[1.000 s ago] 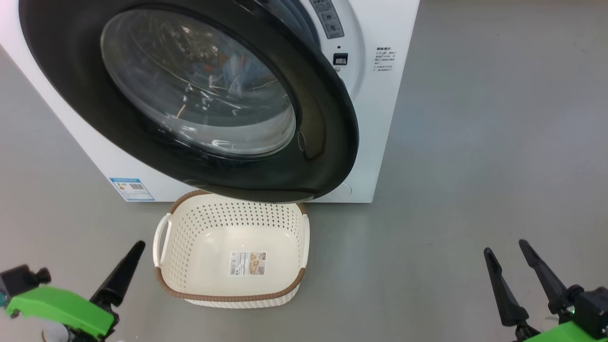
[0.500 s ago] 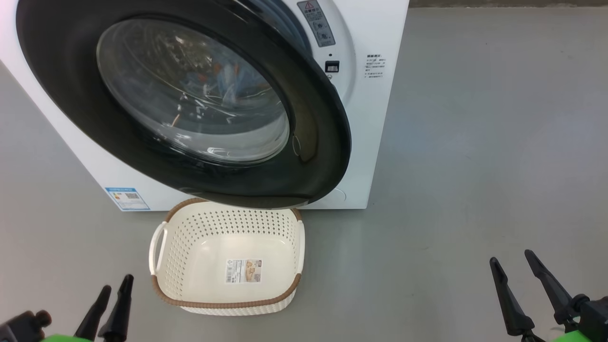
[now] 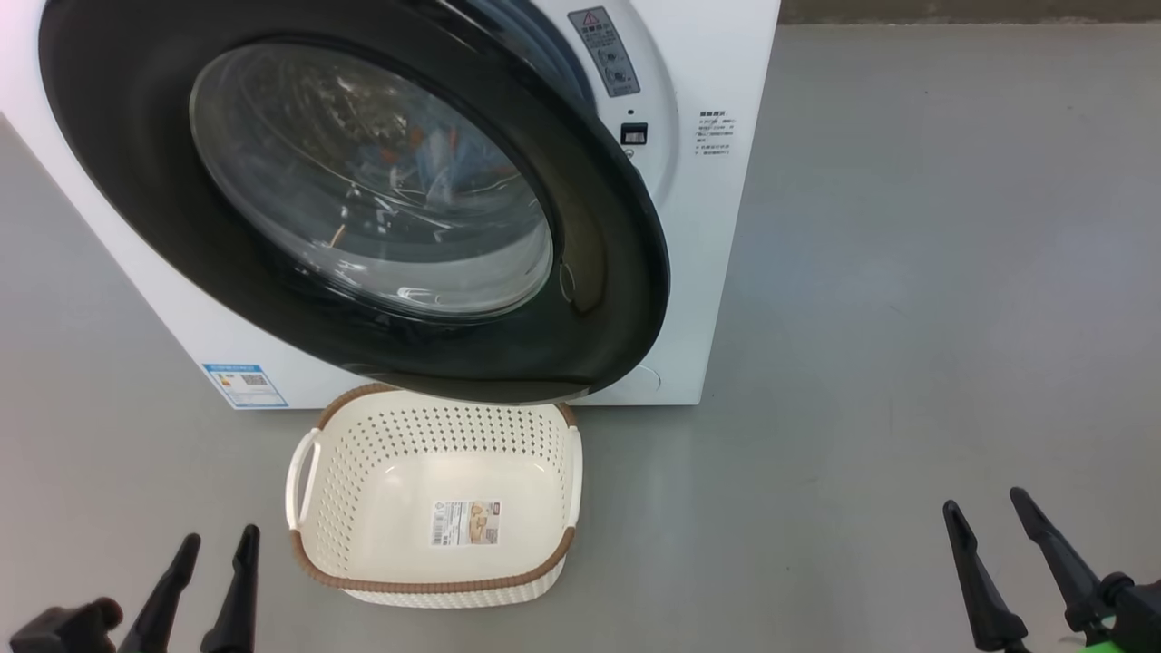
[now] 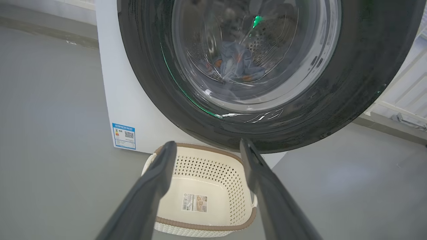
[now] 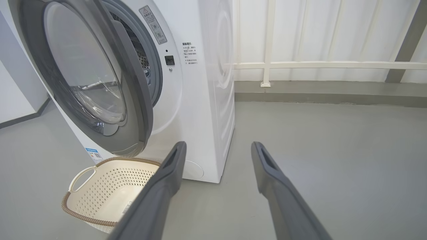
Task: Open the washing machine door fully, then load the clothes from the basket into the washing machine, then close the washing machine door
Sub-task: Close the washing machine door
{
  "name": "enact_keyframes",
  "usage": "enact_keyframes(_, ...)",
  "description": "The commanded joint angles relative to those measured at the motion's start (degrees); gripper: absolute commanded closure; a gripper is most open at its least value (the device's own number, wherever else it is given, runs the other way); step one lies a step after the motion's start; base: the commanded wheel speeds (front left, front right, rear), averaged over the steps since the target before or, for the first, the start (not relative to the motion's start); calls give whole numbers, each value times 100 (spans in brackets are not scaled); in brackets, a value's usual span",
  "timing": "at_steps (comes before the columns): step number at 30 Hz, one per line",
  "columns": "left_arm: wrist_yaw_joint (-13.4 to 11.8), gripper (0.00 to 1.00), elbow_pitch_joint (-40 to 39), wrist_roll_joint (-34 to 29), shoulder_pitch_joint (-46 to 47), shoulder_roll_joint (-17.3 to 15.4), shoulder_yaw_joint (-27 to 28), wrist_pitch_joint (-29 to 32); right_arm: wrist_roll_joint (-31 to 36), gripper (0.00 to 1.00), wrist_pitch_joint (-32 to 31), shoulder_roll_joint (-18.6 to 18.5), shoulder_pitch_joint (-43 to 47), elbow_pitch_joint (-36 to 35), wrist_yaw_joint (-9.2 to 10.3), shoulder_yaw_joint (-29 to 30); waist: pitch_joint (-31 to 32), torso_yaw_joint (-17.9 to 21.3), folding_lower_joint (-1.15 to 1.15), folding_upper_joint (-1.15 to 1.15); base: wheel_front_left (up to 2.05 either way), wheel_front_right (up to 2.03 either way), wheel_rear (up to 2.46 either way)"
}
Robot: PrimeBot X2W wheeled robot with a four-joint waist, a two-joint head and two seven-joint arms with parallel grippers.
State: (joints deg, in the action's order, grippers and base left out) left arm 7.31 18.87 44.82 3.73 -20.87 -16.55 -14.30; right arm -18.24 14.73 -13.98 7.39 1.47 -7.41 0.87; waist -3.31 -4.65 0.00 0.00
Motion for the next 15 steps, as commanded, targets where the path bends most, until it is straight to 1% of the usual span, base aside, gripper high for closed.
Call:
enact_keyframes(1,18,0,-158,-190,47,-123,319,-69,-41,0,27,-89,69,-149,-8,-72,9,4,0,0,0,0,0)
enact_keyframes(5,18,0,-387,-982,-96,109,672,-69,-51,0,27,-84,118,-150,-8,-33,14,11,0,0,0,0,0)
enact_keyframes(8,18,0,-538,-1449,-204,276,840,-69,-56,0,27,-82,125,-145,-8,-12,17,22,0,0,0,0,0)
enact_keyframes(12,18,0,-632,-1886,-360,453,964,-69,-59,0,27,-72,143,-136,-8,2,25,28,0,0,0,0,0)
enact_keyframes(15,18,0,-639,-2047,-432,562,1028,-69,-53,0,27,-56,138,-132,-8,-9,19,27,0,0,0,0,0)
